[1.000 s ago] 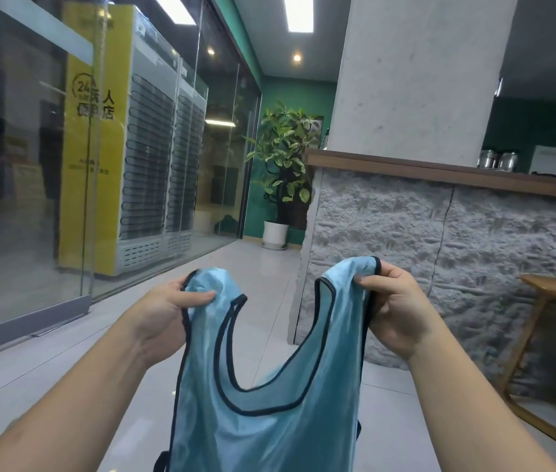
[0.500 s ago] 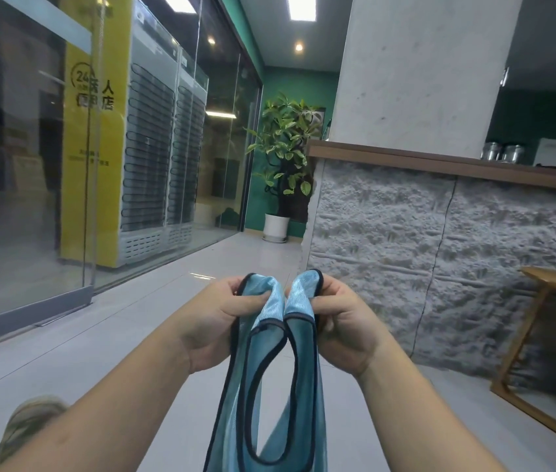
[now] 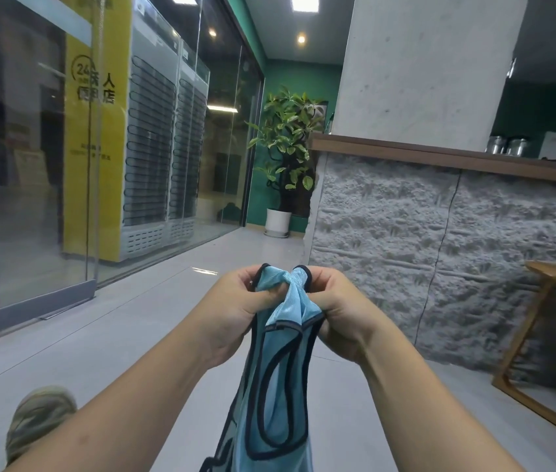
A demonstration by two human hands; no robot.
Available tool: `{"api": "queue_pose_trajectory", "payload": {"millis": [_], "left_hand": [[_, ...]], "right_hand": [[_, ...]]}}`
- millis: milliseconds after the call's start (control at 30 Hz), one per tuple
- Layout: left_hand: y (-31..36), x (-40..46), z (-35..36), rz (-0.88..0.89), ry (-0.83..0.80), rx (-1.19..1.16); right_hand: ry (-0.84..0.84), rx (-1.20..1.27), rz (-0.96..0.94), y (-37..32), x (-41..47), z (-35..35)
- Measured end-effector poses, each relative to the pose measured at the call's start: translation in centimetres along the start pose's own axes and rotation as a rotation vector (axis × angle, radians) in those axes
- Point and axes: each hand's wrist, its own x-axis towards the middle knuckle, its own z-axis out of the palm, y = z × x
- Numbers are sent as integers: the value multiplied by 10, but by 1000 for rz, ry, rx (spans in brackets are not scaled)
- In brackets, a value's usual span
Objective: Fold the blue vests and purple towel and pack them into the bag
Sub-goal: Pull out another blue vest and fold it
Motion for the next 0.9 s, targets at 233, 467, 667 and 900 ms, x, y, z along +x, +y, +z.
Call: {"api": "queue_pose_trajectory", "payload": {"millis": [233,467,667,900], "left_hand": [[-1,1,3,-87,-91,41],[-3,3,-4,-143,-134,76],[0,8,-8,-70,-7,146],[2,22,-15,84,210,255]], "right_hand": [[-25,-92,20,0,2,-11],[71,-65,102,5,6,-17],[160,-74,131,23,4,-14],[121,-217,174,52,-18,-28]]}}
